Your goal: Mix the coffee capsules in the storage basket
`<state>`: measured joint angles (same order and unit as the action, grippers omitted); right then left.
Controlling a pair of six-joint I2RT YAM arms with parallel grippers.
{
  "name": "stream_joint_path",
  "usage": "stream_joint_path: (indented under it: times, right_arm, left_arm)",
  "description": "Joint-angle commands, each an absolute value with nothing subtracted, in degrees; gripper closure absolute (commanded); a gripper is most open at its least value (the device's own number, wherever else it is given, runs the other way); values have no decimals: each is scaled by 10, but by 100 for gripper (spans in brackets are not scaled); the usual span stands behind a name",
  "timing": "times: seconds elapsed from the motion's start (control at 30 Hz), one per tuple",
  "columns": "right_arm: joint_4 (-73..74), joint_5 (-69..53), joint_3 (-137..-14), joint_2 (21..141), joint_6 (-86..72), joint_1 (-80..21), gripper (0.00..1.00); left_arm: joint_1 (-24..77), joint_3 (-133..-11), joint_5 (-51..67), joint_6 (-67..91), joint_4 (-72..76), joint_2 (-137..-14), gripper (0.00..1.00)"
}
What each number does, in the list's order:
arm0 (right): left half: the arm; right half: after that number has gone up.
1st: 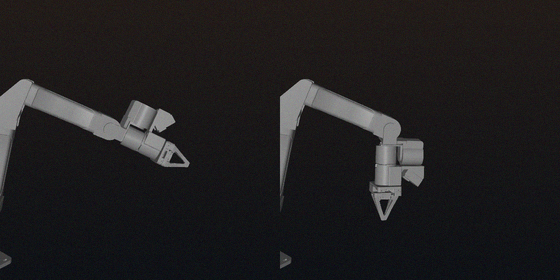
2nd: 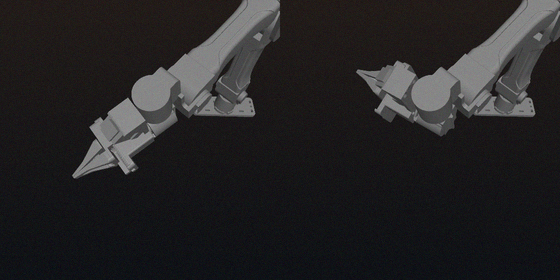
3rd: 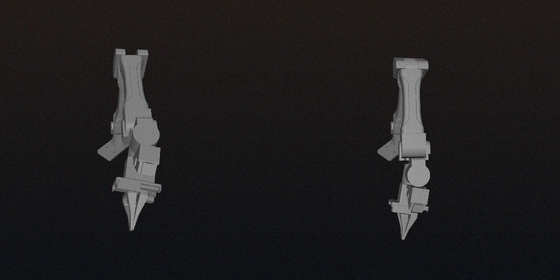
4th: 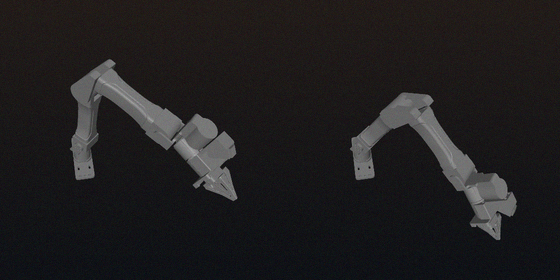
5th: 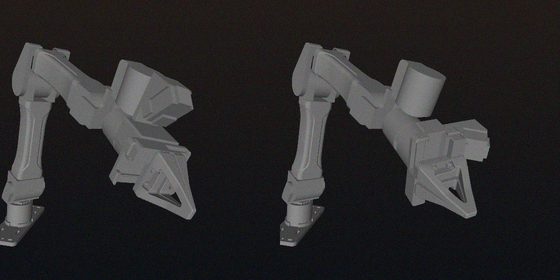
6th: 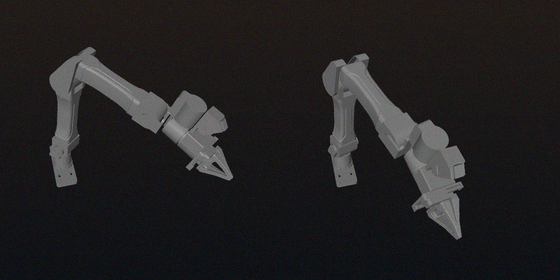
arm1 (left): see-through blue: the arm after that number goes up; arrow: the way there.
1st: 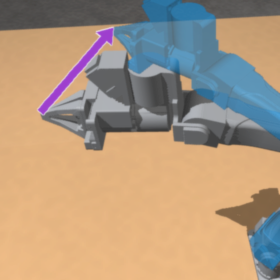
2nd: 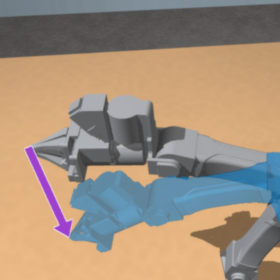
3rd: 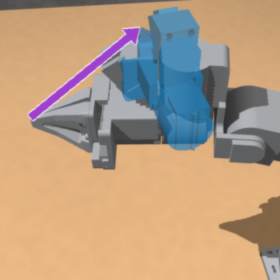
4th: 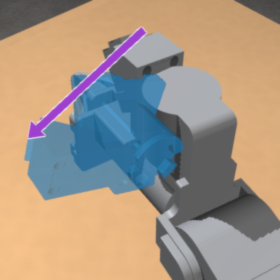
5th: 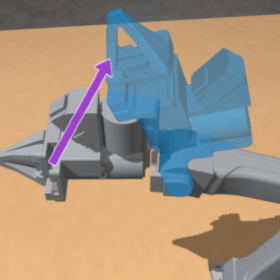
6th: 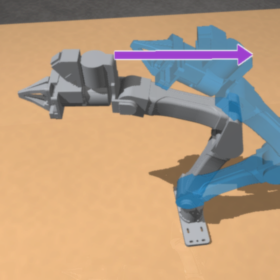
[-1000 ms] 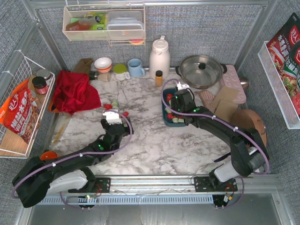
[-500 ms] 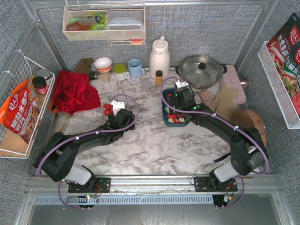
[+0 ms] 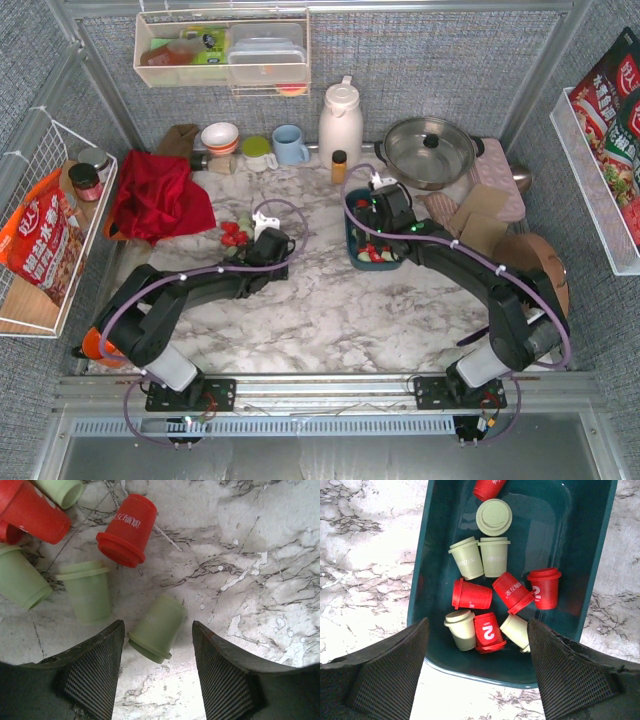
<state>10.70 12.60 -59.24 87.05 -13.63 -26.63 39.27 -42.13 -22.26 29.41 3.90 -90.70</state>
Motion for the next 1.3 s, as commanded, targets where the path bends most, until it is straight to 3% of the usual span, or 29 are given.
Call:
stream_joint_path:
  times: [0.0,0.2,0.43,0.63,1.0,1.27]
  right_arm:
    - [112,113,-602,875,-136,-267,16]
    - [114,110,-605,881,-136,-266,16]
    - [121,103,-610,886,-137,-266,16]
    - [127,68,-611,868,-146,-267,16]
    - [64,-127,-575,757,-223,-277,16]
    - [-27,-191,-517,710,-298,-316,20]
  left_arm:
    - [392,-433,-201,279,26,-924,36]
    - [392,-433,-158,295,13,-931,49]
    - [392,-413,-141,306,17,-916,53]
    - [396,-393,-125,292,55,-874,63]
    - [504,-243,-108,149,379,-697,66]
    - [567,-209,-113,81,498,-668,67]
